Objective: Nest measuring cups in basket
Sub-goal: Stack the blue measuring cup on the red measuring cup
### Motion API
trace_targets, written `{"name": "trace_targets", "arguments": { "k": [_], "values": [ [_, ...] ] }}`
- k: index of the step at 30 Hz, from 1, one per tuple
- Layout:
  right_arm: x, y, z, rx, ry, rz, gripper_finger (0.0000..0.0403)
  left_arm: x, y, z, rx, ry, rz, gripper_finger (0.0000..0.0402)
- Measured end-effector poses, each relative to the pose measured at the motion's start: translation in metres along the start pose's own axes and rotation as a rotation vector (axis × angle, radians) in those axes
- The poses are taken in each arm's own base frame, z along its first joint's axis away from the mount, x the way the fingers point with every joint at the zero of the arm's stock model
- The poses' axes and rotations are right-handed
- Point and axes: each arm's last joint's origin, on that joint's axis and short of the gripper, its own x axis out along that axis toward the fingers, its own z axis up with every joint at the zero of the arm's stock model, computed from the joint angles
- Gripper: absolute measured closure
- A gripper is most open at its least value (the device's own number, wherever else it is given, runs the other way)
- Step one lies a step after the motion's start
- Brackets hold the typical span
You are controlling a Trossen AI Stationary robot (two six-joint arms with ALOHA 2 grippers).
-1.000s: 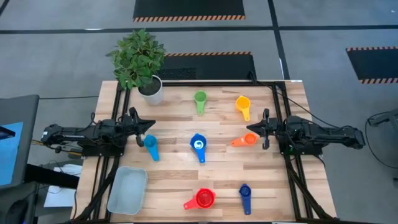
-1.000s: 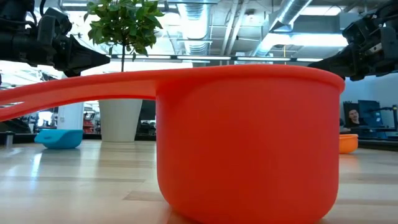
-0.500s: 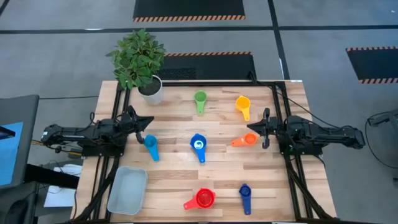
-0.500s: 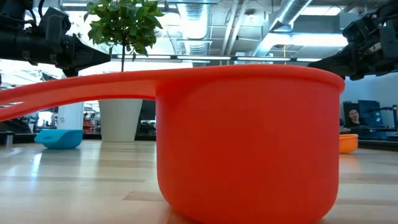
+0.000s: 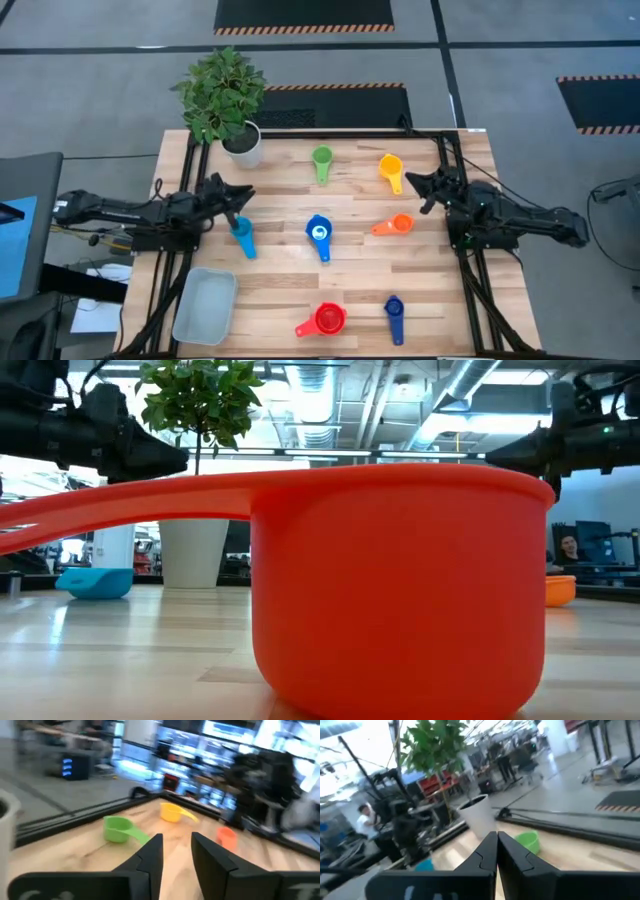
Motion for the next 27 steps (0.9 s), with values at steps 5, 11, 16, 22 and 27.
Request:
{"name": "trace_targets", "arguments": {
  "k": [5,11,16,22,27],
  "values": [
    [0.003,-0.012,-0.014,-0.051,0.147,-0.177,0.0365,0.014,-0.006,-0.004,0.000,-0.016,0.031,0.0305],
    [0.008,-0.021,-0.029,0.015,0.286,-0.305,0.0359,0.039,-0.018,-0.012,-0.010,0.076,0.054,0.0308],
    [0.012,-0.018,-0.033,0.018,0.364,-0.293,0.0335,0.062,-0.035,-0.018,0.019,0.139,0.054,0.0308],
    [0.014,-0.004,-0.038,0.044,0.476,-0.170,0.0299,0.084,-0.064,-0.015,0.083,0.177,-0.031,0.0308],
    [0.013,0.009,-0.036,0.037,0.479,-0.131,0.0275,0.093,-0.080,-0.008,0.170,0.199,-0.082,0.0308]
  ]
}}
